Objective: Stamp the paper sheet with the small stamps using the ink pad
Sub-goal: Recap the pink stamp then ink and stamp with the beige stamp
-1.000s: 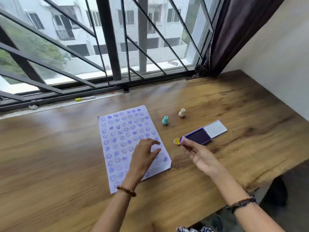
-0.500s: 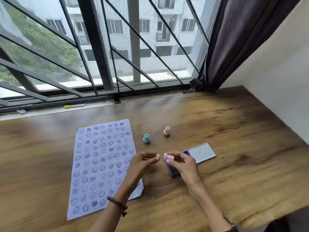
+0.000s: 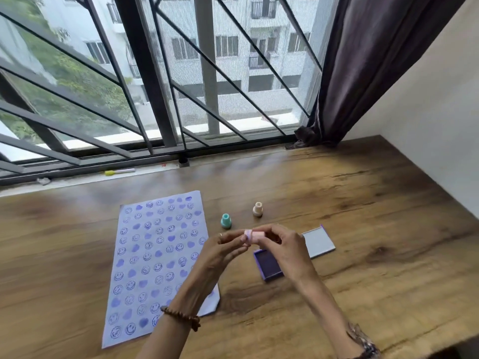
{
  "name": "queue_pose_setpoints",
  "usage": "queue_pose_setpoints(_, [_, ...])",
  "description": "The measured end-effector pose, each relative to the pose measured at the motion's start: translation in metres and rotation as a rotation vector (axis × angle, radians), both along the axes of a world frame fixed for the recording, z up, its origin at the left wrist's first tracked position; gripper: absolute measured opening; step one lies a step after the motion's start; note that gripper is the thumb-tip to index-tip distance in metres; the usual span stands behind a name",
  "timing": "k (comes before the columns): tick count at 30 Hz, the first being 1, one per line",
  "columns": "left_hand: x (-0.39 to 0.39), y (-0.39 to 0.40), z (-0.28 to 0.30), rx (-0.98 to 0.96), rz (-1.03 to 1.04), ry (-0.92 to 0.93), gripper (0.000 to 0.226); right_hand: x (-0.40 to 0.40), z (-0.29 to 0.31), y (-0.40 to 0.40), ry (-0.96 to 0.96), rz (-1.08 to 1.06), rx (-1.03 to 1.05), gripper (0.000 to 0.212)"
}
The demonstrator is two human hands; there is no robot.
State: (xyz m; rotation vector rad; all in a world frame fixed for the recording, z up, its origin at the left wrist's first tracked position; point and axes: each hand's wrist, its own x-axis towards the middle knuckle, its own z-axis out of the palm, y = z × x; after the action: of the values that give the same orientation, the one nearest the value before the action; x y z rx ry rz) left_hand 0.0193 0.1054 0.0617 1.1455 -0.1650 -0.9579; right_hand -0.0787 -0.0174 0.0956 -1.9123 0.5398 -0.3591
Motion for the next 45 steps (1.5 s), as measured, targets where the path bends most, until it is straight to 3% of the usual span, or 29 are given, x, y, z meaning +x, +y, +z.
queue_pose_setpoints(1, [0.000, -0.003, -0.001, -0.020, -0.003, -0.010, 0.015, 0.001, 0.002, -0.002, 0.008, -0.005, 0.036, 0.004])
queue_pose_setpoints(4, [-0.002, -0.015, -0.003, -0.069, -0.011, -0.051, 0.023, 0.002, -0.001, -0.012, 0.010, -0.050, 0.121, 0.016])
queue_pose_setpoints(7, [-0.009, -0.033, -0.005, -0.109, 0.044, -0.035, 0.028, 0.000, -0.009, -0.023, -0.034, -0.095, 0.415, 0.029])
queue_pose_setpoints(10, [-0.015, -0.051, -0.008, -0.118, 0.084, -0.042, 0.032, -0.001, -0.021, -0.037, -0.043, -0.128, 0.559, 0.022])
queue_pose_setpoints(12, [-0.015, -0.064, -0.009, -0.065, 0.067, -0.128, 0.025, 0.001, -0.027, -0.048, -0.042, -0.167, 0.510, 0.009])
queue_pose_setpoints(14, [-0.013, -0.080, -0.010, 0.052, 0.056, -0.270, 0.010, 0.006, -0.033, -0.063, -0.026, -0.215, 0.433, 0.014])
queue_pose_setpoints(17, [-0.006, -0.107, -0.014, 0.223, 0.074, -0.442, 0.011, 0.018, -0.039, -0.086, 0.025, -0.278, 0.250, 0.017])
queue_pose_setpoints(21, [0.002, -0.137, -0.019, 0.254, 0.007, -0.429, 0.024, 0.037, -0.052, -0.112, 0.116, -0.323, 0.009, 0.009])
queue_pose_setpoints(25, [0.005, -0.156, -0.024, 0.313, -0.034, -0.403, 0.036, 0.049, -0.065, -0.127, 0.252, -0.351, -0.258, 0.015])
queue_pose_setpoints(28, [0.004, -0.159, -0.026, 0.385, -0.072, -0.465, 0.035, 0.051, -0.067, -0.127, 0.258, -0.357, -0.243, 0.017])
queue_pose_setpoints(32, [0.004, -0.138, -0.025, 0.497, 0.006, -0.553, 0.014, 0.041, -0.062, -0.116, 0.265, -0.444, -0.255, 0.025])
queue_pose_setpoints(35, [0.006, -0.105, -0.030, 0.578, 0.121, -0.524, 0.017, 0.033, -0.060, -0.096, 0.253, -0.486, -0.304, 0.012])
queue_pose_setpoints(40, [0.009, -0.088, -0.035, 0.541, 0.288, -0.317, 0.016, 0.052, -0.066, -0.065, 0.279, -0.248, -0.336, 0.015])
queue_pose_setpoints(45, [0.019, -0.093, -0.035, 0.481, 0.225, -0.363, 0.028, 0.078, -0.060, -0.058, 0.289, -0.107, -0.267, 0.025])
